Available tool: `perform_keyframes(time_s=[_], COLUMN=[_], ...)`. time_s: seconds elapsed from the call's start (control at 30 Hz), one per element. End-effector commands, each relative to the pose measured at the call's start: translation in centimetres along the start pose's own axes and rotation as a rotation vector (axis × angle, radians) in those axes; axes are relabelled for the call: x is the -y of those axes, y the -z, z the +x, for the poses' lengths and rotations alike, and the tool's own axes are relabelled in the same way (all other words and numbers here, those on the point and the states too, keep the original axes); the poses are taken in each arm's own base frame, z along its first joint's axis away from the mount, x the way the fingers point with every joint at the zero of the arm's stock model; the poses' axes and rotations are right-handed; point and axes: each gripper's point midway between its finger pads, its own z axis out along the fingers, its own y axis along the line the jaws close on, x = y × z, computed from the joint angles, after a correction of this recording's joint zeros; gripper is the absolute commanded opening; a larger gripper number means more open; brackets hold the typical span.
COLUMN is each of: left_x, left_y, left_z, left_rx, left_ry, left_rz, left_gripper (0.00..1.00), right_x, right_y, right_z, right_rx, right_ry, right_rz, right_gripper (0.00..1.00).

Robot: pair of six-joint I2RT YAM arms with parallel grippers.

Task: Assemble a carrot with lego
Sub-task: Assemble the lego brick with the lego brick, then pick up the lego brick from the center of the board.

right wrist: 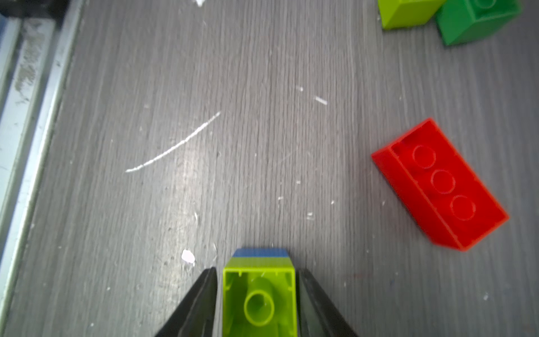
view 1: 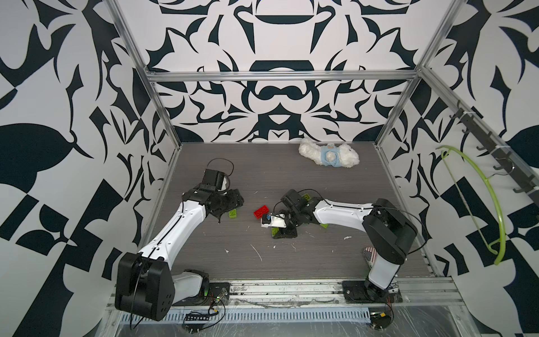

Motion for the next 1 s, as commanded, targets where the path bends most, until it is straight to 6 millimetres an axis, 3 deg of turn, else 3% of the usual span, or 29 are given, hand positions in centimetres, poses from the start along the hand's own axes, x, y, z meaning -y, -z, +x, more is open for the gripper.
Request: perform_keyframes(time_s=[0.0,0.07,0.17,0.27,0.33,0.47,0.67,0.97], left_x=[0.5,0.7,1.4,2.2,2.6,2.9,3.4,3.3], left_y=[0.9,1.0,1.3,1.8,2.0,2.2,2.6,2.6], left_z=[-0.6,-0.8,-1.0,-1.2,-1.4,-1.8,-2.0,-1.6], left_rx=[0.026,0.029,0.03,0.041,0.053,0.072,0.084,0.079], left_ry=[-0.002,-0.005,-0.018,-0.039,-0.051,-0.078,-0.095,-0.093], left_rz=[0.019,0.027,0.053,0.091,0.107,0.119,0.141,0.142], left_gripper=[0.74,0.74,0.75,0.74,0.75,0.74,0.74,0.74], right_x=[0.5,0.5,1.1,2.4,3.6,4.8,4.9,5.9], right_y=[2.7,4.4,7.9,10.7,11.3,11.0,9.8,8.1], right_z=[-3.3,-4.5,-4.5,-2.5,-0.4,3.7,6.9,8.0], right_rx=[0.084,0.142,0.234,0.233,0.133,-0.102,-0.207,-0.23], right_ry=[-0.019,-0.048,-0.155,-0.241,-0.259,-0.235,-0.212,-0.183], right_rz=[0.051,0.074,0.106,0.191,0.271,0.339,0.262,0.241], right_gripper=[0.66,0.71,0.74,0.75,0.74,0.73,0.72,0.71])
